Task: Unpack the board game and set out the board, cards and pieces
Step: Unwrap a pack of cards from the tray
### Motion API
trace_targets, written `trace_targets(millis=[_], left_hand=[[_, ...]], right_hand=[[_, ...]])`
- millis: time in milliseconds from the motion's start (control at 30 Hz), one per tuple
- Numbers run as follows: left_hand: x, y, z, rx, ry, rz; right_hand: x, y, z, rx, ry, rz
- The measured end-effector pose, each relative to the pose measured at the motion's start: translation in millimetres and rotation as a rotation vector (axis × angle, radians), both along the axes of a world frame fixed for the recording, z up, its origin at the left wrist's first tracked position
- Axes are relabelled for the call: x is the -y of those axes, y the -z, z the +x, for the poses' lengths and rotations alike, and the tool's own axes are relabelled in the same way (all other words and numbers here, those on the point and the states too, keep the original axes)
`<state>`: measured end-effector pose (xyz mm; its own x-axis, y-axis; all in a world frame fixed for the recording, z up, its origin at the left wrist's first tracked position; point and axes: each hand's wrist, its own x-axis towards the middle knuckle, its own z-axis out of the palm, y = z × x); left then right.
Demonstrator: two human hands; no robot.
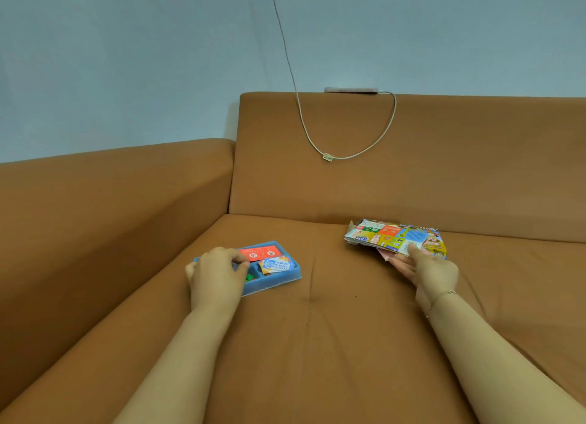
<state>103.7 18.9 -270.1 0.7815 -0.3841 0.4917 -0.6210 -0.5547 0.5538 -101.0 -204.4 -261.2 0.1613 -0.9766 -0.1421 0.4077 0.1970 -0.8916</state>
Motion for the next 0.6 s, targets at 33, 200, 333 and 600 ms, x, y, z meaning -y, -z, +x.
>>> trace_targets(millis=[33, 200, 333, 600], left_hand=[[-0.1, 0.1, 0.0, -0.007, 0.007, -0.008], [-0.1, 0.0, -2.1, -0.007, 0.028, -0.019], [0.2, 1.5, -4.5, -0.01, -0.012, -0.018], [2.7, 5.5, 2.3, -0.083, 0.162, -0.095]], right_hand=[[-0.1, 0.7, 0.2, -0.033, -0.015, -0.01], [-0.9, -3.5, -11.3, -0.033, -0.126, 0.041], [2.7, -6.8, -7.0, -0.148, -0.215, 0.046], [28.3, -10.6, -2.9, 0.139, -0.203, 0.119]])
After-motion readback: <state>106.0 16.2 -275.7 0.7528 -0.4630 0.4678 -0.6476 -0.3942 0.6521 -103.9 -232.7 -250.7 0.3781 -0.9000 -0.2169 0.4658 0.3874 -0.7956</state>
